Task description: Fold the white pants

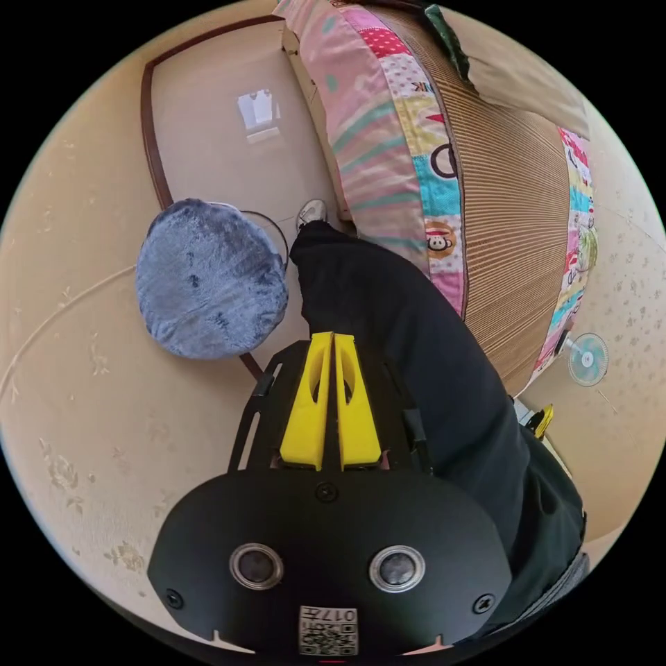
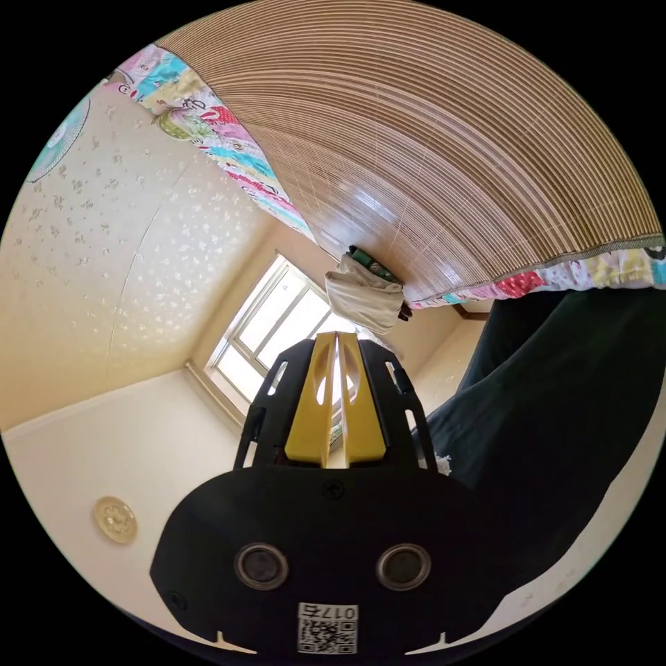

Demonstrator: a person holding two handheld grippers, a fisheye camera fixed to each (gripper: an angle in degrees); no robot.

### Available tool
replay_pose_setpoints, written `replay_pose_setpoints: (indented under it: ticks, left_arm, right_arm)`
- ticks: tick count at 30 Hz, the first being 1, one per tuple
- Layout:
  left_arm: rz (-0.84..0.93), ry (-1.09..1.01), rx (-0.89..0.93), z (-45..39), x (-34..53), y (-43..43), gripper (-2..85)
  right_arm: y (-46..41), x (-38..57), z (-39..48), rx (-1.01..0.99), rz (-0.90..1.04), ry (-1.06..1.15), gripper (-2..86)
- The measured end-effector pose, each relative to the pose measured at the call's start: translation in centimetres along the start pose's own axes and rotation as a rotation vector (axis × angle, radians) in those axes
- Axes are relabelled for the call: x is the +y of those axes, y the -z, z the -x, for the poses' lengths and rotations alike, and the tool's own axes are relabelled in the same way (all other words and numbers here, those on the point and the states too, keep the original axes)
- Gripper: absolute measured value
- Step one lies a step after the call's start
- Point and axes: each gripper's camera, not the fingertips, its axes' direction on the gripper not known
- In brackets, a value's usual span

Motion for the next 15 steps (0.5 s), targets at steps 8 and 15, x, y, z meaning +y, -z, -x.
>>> replay_pose_setpoints:
  ticks: [8,15]
  left_arm:
    - [0.129,-0.048,-0.076,2.5,-7.2,11.1,-0.7]
    - [-0.024,-0.421,-0.204,-2.2,-14.3,29.4,5.1]
  right_arm:
    - [-9.2,-3.9,5.8,0.043,-0.037,0.147,0.6]
    - [-29.7,-5.6,2.4,-0.195,0.123,0.032,0.6]
